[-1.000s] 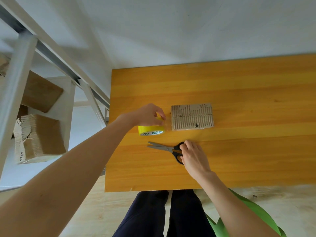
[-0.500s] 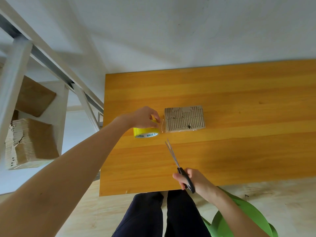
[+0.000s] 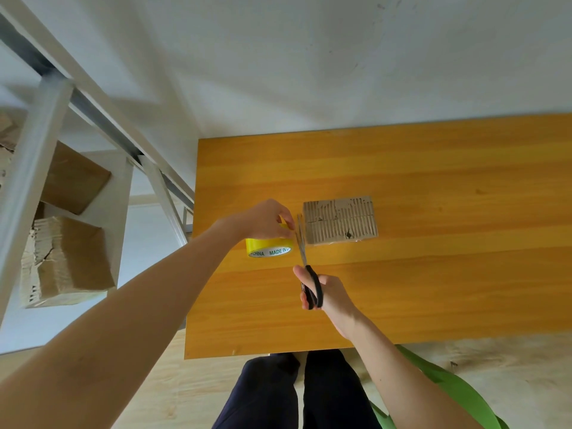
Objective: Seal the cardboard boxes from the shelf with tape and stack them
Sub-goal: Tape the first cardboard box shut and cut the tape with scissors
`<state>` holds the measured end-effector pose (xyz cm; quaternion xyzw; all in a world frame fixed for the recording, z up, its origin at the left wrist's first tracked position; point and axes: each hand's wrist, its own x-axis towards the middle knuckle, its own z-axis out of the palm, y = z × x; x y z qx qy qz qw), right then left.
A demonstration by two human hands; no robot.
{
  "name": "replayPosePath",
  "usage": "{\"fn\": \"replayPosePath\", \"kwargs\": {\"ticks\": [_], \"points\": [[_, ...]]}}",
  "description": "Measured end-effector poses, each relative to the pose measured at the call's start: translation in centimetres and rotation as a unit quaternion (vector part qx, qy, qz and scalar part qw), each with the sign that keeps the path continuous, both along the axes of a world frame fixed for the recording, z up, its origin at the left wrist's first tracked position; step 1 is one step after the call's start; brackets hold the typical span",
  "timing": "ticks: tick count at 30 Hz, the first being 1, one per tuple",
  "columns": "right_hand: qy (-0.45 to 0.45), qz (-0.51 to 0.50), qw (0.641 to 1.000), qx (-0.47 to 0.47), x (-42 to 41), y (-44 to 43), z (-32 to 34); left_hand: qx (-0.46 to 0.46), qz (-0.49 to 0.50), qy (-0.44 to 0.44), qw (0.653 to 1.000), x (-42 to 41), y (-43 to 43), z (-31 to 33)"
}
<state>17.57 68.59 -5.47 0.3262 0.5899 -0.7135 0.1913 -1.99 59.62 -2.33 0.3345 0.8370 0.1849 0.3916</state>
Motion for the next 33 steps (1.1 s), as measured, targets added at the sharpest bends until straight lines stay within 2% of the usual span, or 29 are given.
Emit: {"fn": "replayPosePath", "kwargs": {"ticks": [9,16,24,30,33], "points": [[0.035,-0.104,0.993,0.048,-0.3,-1.0,0.0,-0.011,0.016,0.042,0.999,0.3,0.5,-0.3],[0.035,-0.108,0.990,0.088,-0.6,-1.2,-0.3,-0.055,0.031,0.112,0.992,1.0,1.2,0.1],[0.015,-0.074,0.989,0.127,-1.3,-0.8,-0.3,-0.168,-0.039,0.269,0.948,1.7,2.5,0.6],[0.011,-0.086,0.990,0.112,-2.0,-0.3,-0.1,-0.187,-0.111,0.363,0.906,2.0,3.2,1.2],[0.013,-0.087,0.990,0.109,-1.9,-0.2,-0.1,-0.184,-0.114,0.367,0.904,2.0,3.4,0.9]]}}
